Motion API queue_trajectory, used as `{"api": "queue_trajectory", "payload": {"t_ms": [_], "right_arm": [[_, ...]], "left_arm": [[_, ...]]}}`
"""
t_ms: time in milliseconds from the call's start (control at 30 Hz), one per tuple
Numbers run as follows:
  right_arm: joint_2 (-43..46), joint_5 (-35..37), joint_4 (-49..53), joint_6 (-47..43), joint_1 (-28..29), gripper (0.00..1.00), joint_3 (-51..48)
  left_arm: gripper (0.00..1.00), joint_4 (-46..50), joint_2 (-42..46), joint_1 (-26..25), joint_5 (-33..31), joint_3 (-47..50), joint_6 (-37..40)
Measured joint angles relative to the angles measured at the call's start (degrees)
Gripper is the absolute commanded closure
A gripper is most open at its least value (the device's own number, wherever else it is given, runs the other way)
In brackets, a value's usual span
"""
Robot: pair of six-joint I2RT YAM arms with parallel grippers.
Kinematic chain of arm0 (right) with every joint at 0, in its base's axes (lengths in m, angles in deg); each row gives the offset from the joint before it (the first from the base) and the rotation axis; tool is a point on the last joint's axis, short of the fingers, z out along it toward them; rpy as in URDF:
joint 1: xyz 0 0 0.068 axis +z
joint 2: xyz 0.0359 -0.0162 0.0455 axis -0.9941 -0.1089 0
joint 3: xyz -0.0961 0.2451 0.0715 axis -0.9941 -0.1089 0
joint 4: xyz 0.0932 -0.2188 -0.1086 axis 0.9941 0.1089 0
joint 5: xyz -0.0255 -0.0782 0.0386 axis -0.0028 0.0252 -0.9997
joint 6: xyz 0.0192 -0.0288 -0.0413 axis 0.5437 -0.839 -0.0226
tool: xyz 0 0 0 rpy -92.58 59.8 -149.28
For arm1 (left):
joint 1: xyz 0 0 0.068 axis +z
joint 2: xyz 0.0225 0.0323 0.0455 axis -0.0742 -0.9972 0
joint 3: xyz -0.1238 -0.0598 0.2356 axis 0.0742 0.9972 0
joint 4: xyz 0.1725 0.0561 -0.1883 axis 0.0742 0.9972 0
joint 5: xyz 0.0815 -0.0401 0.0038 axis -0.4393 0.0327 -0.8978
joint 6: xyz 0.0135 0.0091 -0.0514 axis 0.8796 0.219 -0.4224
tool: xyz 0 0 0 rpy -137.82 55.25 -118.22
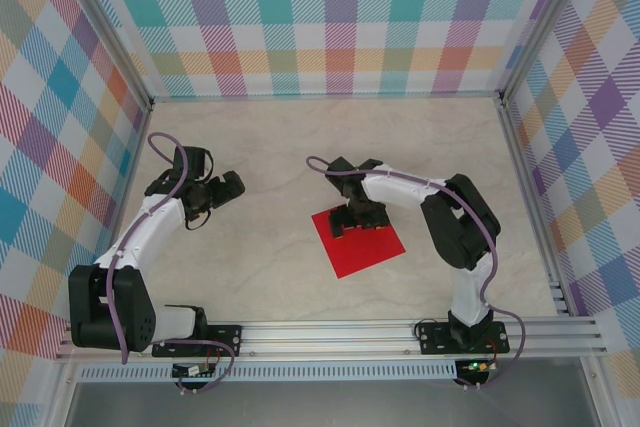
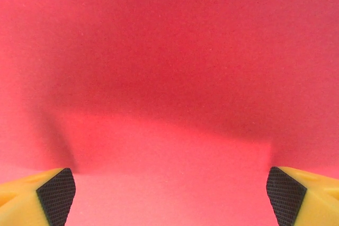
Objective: Fold a paper plane with a square sheet of paper (pick it up from the middle)
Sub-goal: Fold the square sheet of paper in half at the center of the table.
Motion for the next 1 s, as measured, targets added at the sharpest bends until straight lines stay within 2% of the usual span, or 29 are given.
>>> {"api": "queue_trajectory", "payload": {"t_ms": [167, 500, 600, 767, 1000], "right_arm": [[-0.7, -0.5, -0.2, -0.2, -0.1, 0.08, -0.3], [-0.9, -0.5, -0.2, 0.2, -0.3, 0.24, -0.3], [-0.6, -0.5, -0.3, 0.7, -0.3, 0.33, -0.3], [0.8, -1.7, -2.7, 3.3, -0.4, 0.56, -1.7], [5.4, -7.1, -8.8, 9.5, -0.4, 0.75, -3.3]], "left_arm": [[0.00, 0.0, 0.0, 0.0, 0.0, 0.0, 0.0], [0.00, 0.1, -0.1, 0.0, 0.0, 0.0, 0.0], [0.00, 0.2, -0.1, 0.0, 0.1, 0.0, 0.0], [0.02, 0.2, -0.3, 0.0, 1.6, 0.0, -0.2], [0.09, -1.1, -0.5, -0.3, 8.1, 0.0, -1.8]]}}
